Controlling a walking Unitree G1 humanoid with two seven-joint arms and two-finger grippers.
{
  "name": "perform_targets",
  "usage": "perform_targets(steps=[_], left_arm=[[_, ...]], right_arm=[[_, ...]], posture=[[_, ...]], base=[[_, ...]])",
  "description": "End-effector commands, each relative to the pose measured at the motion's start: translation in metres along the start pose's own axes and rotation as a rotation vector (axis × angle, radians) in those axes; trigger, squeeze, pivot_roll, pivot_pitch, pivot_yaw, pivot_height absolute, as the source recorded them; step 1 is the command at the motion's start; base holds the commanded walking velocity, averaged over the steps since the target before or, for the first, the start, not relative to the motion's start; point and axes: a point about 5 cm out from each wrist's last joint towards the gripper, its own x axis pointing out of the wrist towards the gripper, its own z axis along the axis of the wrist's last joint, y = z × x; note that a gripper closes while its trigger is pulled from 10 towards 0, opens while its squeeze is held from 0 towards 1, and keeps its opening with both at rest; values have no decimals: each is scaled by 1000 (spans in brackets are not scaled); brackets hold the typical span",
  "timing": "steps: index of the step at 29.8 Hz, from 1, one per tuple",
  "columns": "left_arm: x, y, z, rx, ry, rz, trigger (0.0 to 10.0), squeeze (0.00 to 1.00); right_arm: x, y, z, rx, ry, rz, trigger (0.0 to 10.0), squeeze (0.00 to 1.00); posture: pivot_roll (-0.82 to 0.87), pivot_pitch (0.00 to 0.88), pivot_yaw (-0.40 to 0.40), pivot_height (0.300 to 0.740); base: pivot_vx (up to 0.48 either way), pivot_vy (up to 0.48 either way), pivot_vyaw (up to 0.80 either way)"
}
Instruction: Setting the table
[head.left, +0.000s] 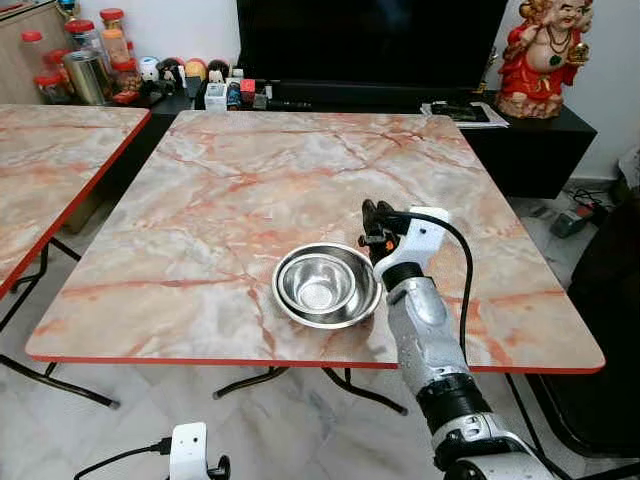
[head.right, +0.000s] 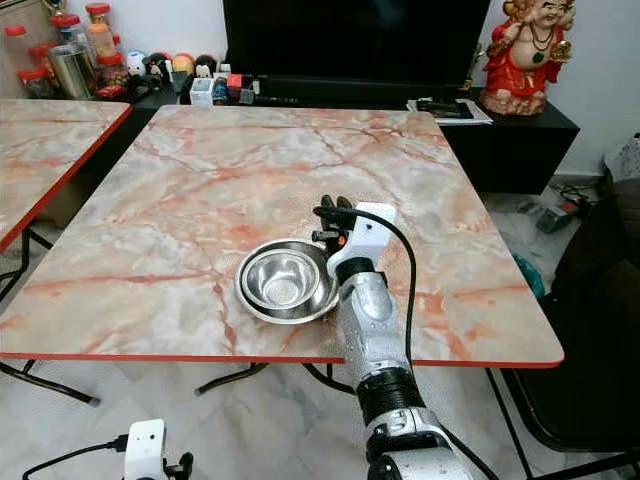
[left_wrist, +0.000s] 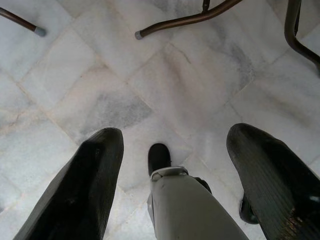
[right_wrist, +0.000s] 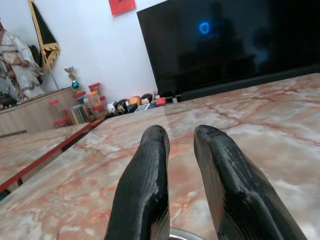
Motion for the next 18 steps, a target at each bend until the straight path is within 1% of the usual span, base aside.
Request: perform_targets(steps=[1,18], left_arm=[[0,3,-1,-19,12,15,10000,0],[0,4,-1,-16,14,14,10000,0]], right_arm=[[2,5,6,-3,-28,19,10000,0],[2,9,4,-10,-20,29,10000,0]], posture=[[-19,0,-52,740],[-17,0,-48,740]], base=[[0,480,0],[0,398,0]])
